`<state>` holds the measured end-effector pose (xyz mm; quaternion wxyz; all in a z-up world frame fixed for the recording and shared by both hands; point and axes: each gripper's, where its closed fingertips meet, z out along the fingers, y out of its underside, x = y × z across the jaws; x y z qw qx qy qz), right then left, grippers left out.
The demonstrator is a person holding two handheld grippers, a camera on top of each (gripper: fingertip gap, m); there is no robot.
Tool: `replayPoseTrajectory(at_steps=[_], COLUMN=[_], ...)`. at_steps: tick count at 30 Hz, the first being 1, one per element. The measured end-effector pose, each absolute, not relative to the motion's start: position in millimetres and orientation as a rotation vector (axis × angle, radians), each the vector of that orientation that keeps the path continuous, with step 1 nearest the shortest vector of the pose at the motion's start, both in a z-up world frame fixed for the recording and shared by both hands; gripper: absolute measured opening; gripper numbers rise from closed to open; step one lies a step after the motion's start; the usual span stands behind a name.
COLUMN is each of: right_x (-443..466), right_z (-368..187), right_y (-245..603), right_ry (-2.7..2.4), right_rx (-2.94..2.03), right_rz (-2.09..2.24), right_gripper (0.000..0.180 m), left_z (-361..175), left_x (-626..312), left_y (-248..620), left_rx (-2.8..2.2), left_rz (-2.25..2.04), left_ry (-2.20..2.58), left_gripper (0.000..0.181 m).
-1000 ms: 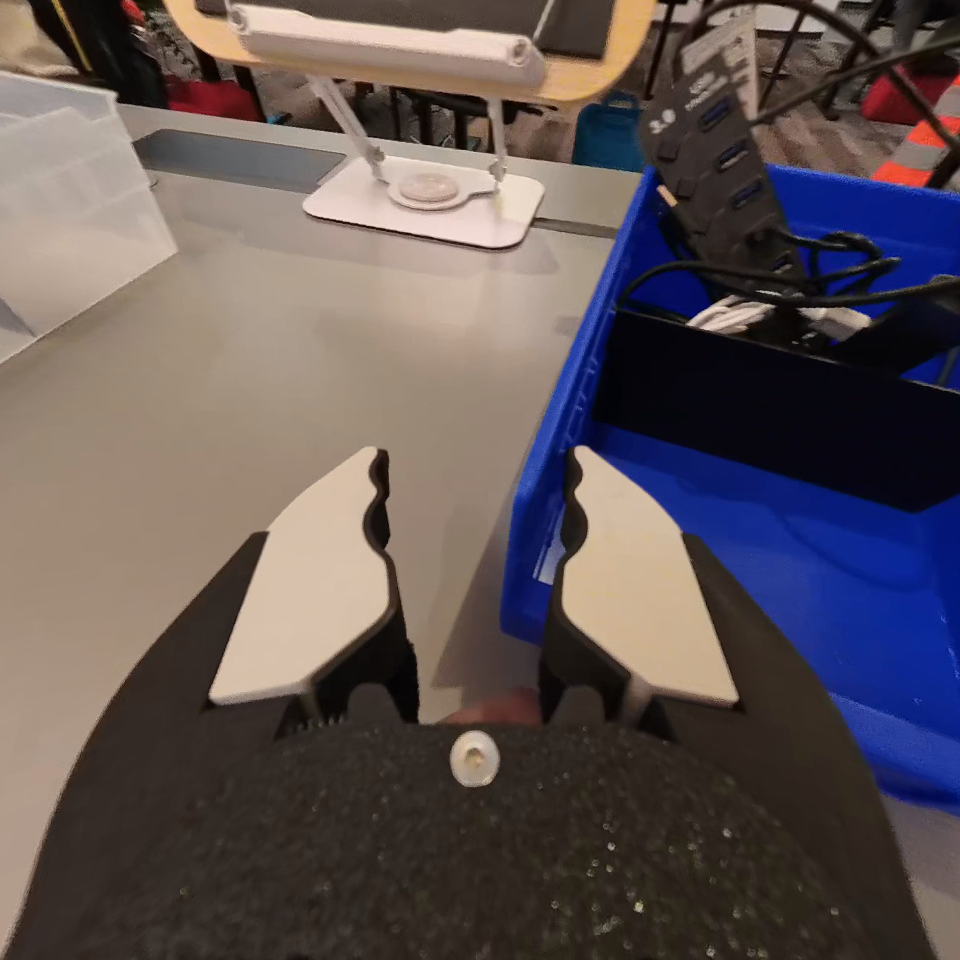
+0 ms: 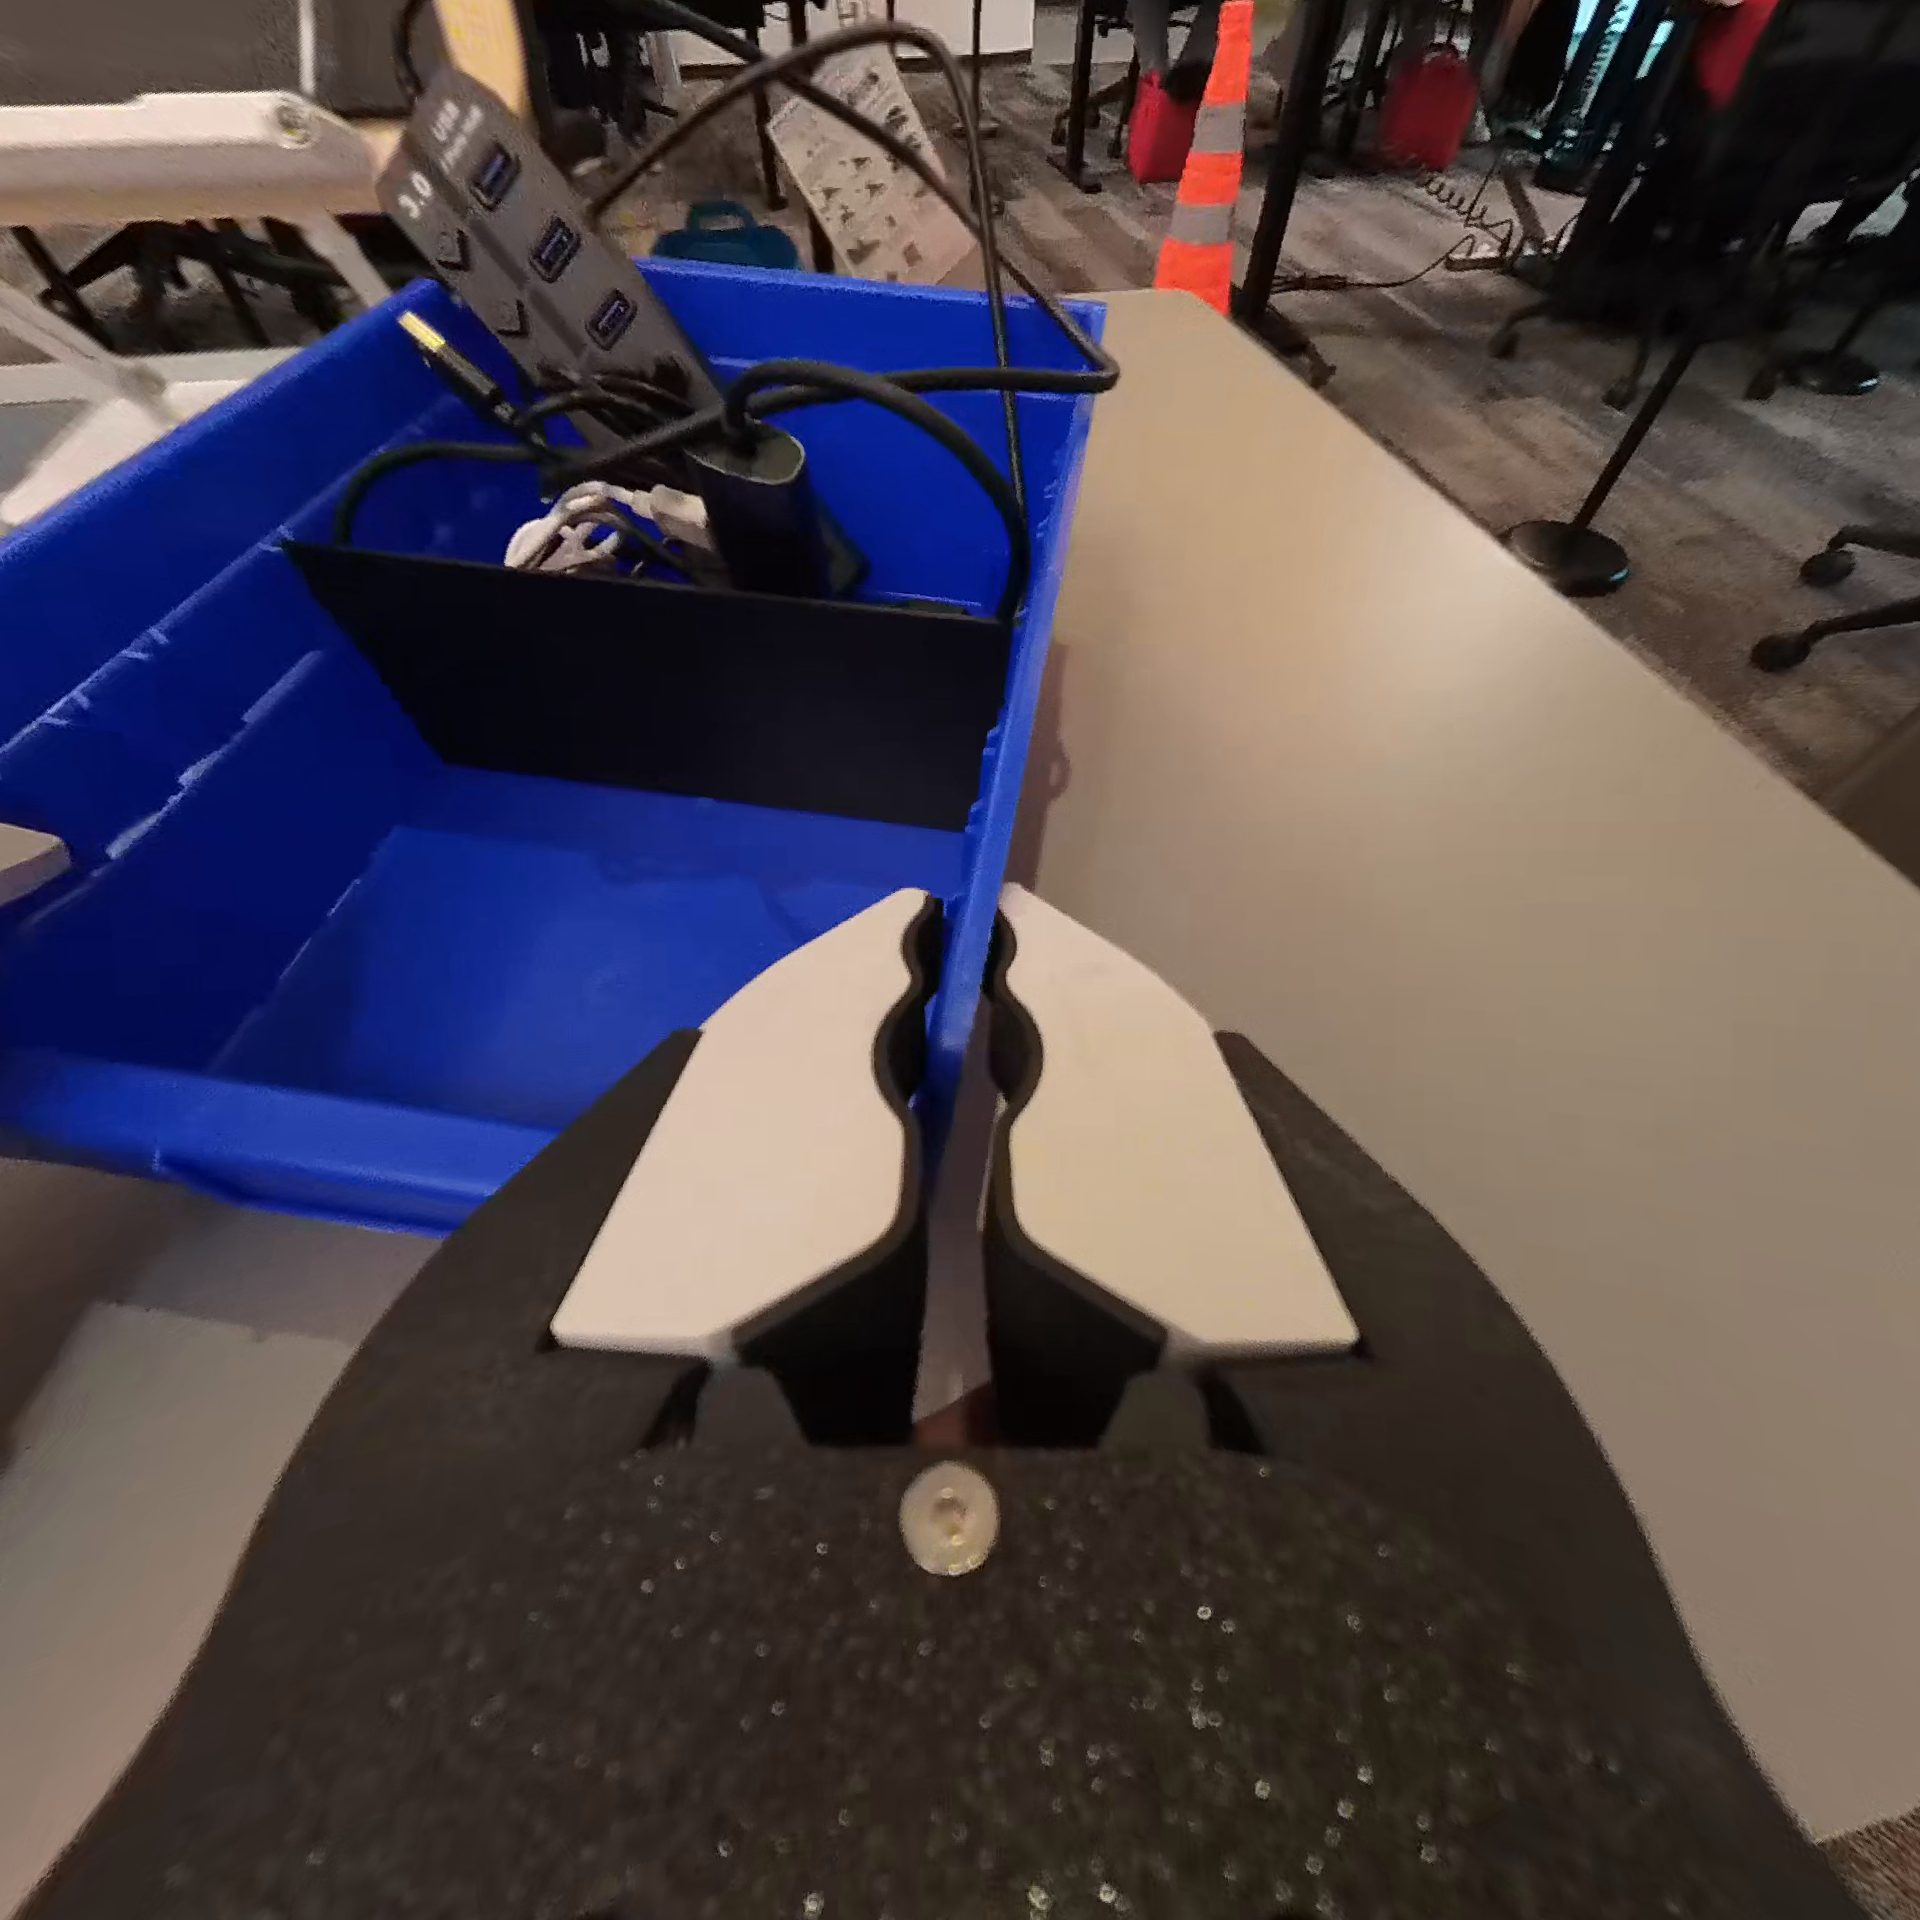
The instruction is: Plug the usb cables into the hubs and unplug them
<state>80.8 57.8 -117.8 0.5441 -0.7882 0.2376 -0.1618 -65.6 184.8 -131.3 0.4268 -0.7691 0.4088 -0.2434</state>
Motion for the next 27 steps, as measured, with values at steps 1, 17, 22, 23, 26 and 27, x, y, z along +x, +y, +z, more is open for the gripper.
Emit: replayPoseTrajectory(at_steps=[1,17,22,23,26,27], right_x=[73,-69,-59,-58,-63,-65], right_z=[-118,-109,-115,-114,-110,-104], right_y=[61,180,175,174,162,156], right_ry=[0.551,0.229,0.225,0.207,0.056,-0.005], right_rx=[-1.871,-1.920,-1.904,-1.897,-1.889,-1.867], right_rz=[-0.365,-0.210,-0.176,-0.159,-0.114,-0.110], right_gripper=[0.006,0.003,0.003,0.003,0.012,0.013], left_z=[-128,-126,-129,-121,-64,-42], left_x=[-76,-251,-238,-237,-266,-294], left_y=[186,241,232,228,229,238], left_rx=[-1.906,-1.998,-1.987,-1.964,-1.813,-1.760], left_rz=[-0.601,-0.387,-0.484,-0.555,-0.678,-0.621], left_ry=[1.000,0.657,0.729,0.723,0.568,0.481], left_gripper=[0.004,0.005,0.014,0.017,0.026,0.026])
